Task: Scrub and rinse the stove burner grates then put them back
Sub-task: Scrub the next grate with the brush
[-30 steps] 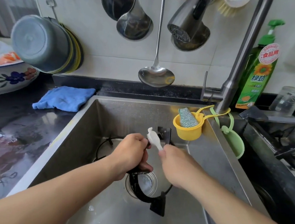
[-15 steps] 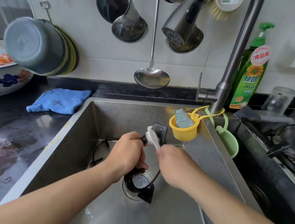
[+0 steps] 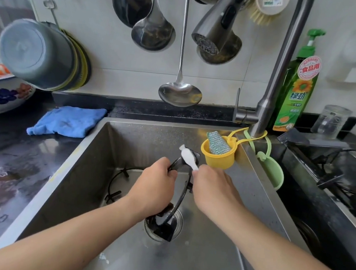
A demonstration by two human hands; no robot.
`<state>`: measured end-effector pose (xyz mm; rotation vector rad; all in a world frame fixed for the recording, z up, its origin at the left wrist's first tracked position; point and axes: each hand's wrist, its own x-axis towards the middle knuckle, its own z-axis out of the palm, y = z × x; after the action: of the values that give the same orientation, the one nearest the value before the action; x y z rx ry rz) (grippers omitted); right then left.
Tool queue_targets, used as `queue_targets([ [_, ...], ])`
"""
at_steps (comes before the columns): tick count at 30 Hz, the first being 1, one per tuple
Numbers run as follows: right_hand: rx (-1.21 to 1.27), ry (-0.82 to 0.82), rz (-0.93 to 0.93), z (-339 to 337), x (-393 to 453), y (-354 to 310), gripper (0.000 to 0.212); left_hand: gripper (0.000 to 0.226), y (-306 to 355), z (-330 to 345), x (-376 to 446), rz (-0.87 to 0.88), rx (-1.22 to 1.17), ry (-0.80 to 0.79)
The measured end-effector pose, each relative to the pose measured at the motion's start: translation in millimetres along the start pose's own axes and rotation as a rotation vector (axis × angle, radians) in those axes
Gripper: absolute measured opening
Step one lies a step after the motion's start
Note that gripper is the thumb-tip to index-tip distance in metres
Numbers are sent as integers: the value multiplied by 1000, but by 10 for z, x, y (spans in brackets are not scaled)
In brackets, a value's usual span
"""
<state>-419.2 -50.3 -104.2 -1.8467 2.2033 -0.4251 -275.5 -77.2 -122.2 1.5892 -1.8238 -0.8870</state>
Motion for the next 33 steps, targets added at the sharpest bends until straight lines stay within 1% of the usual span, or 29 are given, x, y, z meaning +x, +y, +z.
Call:
queue_targets([
  [1, 2, 20, -2, -3, 36, 4, 24, 19, 0, 26, -1, 16, 56, -9],
  [3, -23, -2, 16, 13, 51, 25, 25, 20, -2, 55, -15, 13, 141, -20],
  [7, -72, -85, 48, 40, -77, 62, 22, 22, -11, 22, -26, -42, 130, 9],
  [9, -72, -72, 51, 23, -59, 33, 21, 23, -25, -5, -17, -10, 179, 23],
  [12, -57, -3, 29, -5, 57, 17, 23, 23, -5, 12, -40, 51, 263, 11],
  [14, -68, 0, 28, -7, 61, 38, 23, 21, 19, 14, -37, 51, 300, 14],
  [17, -128, -76, 33, -1, -86, 89, 21, 21, 5, -29, -26, 14, 286, 53],
  [19, -165, -125, 30, -4, -147, 62, 20, 21, -7, -78, -32, 19, 296, 76],
  [22, -149, -112, 31, -48, -32, -9, 20, 23, -4, -89, -59, 49, 340, 55],
  [25, -165, -103, 9, -106, 65, 13, 26, 23, 35, -58, -80, 74, 372, 46],
  [29, -224, -183, 43, -208, -58, 140, 20, 19, 29, -102, -95, 109, 419, 76],
  [31, -237, -239, 61, -235, -97, 138, 22, 19, 6, -127, -102, 129, 435, 80],
  [33, -208, -206, 21, -208, -31, 104, 26, 21, 3, -122, -123, 139, 447, 64],
])
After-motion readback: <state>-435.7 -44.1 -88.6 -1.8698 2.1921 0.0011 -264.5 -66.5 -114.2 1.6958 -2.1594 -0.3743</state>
